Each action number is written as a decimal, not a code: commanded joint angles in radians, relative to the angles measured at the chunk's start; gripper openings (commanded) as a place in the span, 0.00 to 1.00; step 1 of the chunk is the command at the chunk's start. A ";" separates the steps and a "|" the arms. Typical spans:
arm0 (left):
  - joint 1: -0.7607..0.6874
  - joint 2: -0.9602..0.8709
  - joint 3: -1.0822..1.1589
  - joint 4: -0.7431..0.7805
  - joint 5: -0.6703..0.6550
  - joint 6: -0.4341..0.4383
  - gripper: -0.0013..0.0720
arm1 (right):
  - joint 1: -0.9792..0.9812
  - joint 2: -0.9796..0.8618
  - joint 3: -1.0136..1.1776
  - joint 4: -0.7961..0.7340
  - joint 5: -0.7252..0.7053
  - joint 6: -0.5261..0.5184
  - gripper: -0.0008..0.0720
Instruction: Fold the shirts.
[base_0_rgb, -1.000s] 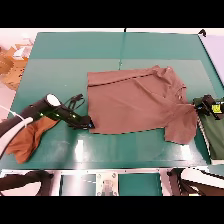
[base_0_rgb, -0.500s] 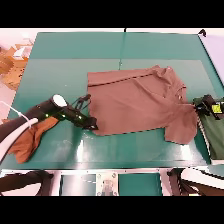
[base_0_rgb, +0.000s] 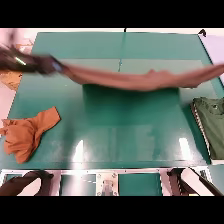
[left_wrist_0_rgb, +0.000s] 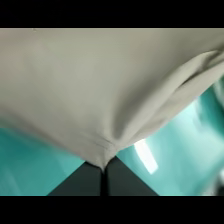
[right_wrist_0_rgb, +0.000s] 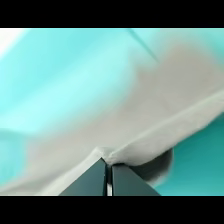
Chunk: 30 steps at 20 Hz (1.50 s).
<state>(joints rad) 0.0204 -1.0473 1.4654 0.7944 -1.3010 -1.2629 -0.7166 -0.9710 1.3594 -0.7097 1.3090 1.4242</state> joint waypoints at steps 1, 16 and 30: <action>0.119 0.090 0.415 0.013 -0.016 -0.044 0.05 | -0.014 0.132 0.261 0.111 -0.018 0.096 0.03; 0.185 0.077 0.299 0.177 0.116 -0.106 0.05 | -0.095 0.151 0.325 0.160 -0.109 0.033 0.03; -0.005 -0.701 0.085 -0.039 0.591 0.083 0.05 | 0.283 -0.808 0.072 0.162 -0.521 -0.251 0.03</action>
<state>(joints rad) 0.0273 -1.6428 1.5208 0.7723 -0.8257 -1.1885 -0.4511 -1.5696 1.3083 -0.5892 0.7982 1.1957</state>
